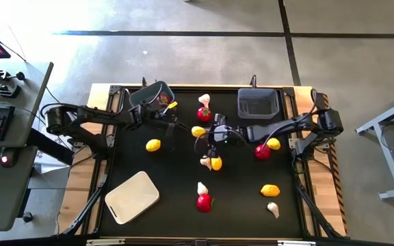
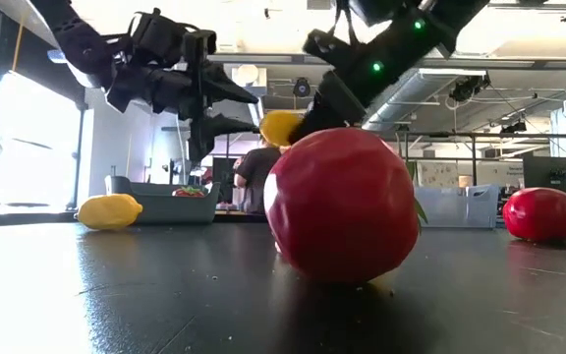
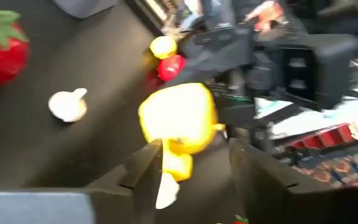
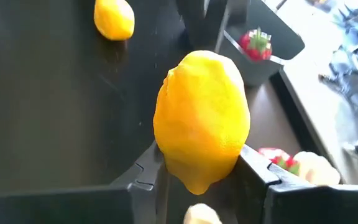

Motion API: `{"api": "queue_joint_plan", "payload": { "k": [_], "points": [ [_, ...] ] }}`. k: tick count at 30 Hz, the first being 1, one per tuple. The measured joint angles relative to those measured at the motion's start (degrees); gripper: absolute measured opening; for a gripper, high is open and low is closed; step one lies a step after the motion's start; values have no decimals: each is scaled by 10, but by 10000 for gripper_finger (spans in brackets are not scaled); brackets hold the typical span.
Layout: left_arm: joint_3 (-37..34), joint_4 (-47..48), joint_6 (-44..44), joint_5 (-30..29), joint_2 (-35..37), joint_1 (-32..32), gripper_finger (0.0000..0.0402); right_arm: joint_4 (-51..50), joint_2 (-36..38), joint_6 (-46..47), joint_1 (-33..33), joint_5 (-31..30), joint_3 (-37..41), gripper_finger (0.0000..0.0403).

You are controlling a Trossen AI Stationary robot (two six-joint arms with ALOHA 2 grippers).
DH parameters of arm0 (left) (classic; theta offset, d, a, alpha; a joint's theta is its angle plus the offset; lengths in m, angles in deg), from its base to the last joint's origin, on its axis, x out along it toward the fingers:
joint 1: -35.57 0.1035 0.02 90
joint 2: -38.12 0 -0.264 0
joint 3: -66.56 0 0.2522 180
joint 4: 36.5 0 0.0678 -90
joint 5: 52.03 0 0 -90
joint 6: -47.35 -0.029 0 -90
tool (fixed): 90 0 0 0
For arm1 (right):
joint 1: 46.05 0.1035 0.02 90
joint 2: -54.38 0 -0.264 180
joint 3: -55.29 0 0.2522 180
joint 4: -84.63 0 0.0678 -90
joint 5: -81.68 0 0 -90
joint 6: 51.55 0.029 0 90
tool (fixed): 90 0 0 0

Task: Sort produce into baskets
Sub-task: Put the yellow lemon into the white bin

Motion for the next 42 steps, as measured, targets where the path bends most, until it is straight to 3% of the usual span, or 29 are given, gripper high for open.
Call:
{"api": "queue_joint_plan", "payload": {
  "k": [8, 23, 36, 42],
  "points": [
    [9, 33, -17, -3, 0, 0, 241, 12, 0, -31, 0, 1, -15, 104],
    [10, -2, -49, -3, 0, -23, 243, 46, -2, -48, 0, 67, -15, 104],
    [10, -2, -99, 5, 1, -31, 177, 58, -3, -72, 3, 48, -15, 119],
    [10, -4, -125, 18, 10, -31, 132, 66, -3, -65, 15, 11, -15, 182]
  ]
}}
